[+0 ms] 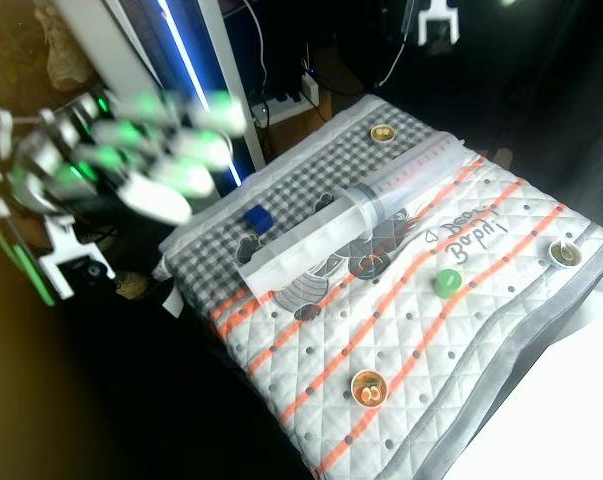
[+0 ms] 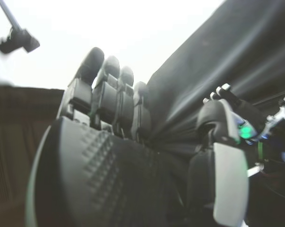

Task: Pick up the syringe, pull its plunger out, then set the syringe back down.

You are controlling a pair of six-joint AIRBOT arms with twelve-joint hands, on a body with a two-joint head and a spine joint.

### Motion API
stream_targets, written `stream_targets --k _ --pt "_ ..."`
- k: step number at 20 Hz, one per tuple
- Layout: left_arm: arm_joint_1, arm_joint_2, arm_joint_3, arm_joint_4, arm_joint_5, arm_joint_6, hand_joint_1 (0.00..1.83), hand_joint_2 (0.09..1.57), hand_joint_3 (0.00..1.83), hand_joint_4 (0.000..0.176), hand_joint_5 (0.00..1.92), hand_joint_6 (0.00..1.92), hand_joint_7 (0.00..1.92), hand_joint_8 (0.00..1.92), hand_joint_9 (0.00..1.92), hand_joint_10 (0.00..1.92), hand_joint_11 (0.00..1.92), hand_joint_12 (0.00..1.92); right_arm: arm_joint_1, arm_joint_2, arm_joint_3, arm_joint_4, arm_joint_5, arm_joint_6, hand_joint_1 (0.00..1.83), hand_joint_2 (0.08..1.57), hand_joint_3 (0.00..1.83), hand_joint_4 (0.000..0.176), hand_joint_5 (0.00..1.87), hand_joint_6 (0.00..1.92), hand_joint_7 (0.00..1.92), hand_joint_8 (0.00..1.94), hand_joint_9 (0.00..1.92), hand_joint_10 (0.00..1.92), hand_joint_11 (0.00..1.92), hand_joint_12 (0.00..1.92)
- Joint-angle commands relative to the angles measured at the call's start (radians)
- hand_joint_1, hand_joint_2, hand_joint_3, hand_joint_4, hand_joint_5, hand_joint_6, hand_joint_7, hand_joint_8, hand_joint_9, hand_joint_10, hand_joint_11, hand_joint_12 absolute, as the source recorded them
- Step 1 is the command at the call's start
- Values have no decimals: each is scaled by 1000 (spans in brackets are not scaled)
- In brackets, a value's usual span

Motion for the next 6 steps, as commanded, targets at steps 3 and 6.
stream_targets --k 3,6 --pt "-7 1 -18 68 194 45 471 1283 0 144 54 4 84 0 310 0 3 804 73 0 2 -41 121 -65 517 1182 8 61 3 0 271 15 393 42 0 1155" --pt "-23 5 -24 89 211 85 159 1218 0 129 0 0 108 14 133 5 0 79 139 0 -17 -93 121 -124 150 1274 31 92 186 79 306 14 367 20 0 1331"
